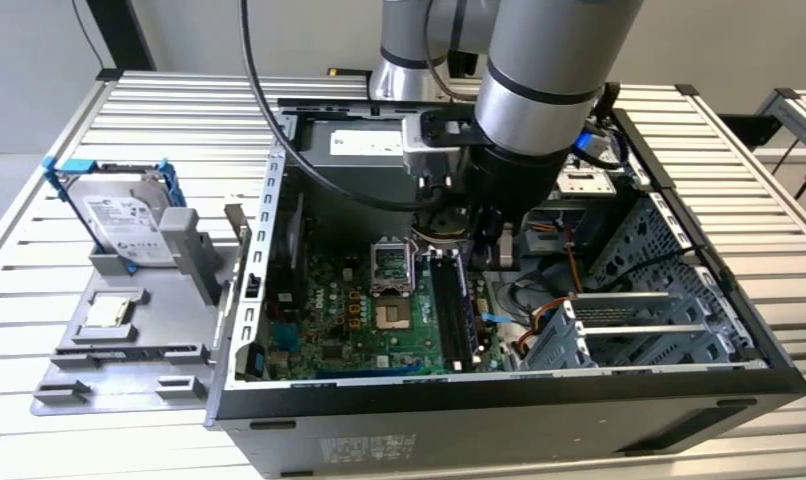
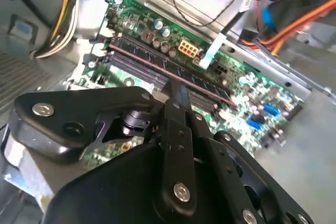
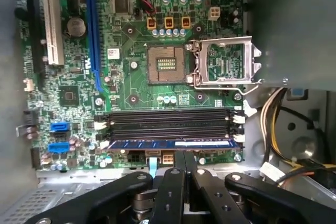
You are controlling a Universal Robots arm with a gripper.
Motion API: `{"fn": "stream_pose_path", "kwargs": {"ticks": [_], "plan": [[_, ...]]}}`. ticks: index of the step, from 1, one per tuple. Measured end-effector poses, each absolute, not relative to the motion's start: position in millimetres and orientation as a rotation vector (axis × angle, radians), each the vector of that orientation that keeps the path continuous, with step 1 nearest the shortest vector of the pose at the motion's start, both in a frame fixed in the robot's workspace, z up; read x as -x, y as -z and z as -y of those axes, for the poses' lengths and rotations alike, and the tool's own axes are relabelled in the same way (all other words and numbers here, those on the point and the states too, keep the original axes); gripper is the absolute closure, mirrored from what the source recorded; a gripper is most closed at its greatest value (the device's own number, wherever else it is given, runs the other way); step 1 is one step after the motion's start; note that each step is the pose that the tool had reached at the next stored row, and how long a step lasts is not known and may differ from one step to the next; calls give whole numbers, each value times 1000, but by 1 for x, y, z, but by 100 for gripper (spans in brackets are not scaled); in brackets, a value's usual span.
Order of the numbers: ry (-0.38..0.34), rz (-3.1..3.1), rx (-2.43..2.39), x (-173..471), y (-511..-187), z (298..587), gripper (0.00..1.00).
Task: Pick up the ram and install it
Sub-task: 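Press down the ram until it locks into place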
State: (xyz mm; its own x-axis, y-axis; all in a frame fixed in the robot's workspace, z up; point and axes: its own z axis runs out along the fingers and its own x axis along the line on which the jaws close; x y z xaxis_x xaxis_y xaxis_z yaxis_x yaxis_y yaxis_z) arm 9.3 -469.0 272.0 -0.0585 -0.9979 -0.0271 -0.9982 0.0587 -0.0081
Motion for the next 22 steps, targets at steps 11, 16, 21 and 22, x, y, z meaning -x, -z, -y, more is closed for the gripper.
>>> {"fn": "stream_pose_path", "kwargs": {"ticks": [11,16,21,22], "plan": [[-21,-2268,2138,-14,-257,469,100],[-21,-2268,2139,-14,-245,469,100],[-21,-2267,2139,-14,-236,469,100],[-21,-2267,2139,-14,-234,469,100]]}}
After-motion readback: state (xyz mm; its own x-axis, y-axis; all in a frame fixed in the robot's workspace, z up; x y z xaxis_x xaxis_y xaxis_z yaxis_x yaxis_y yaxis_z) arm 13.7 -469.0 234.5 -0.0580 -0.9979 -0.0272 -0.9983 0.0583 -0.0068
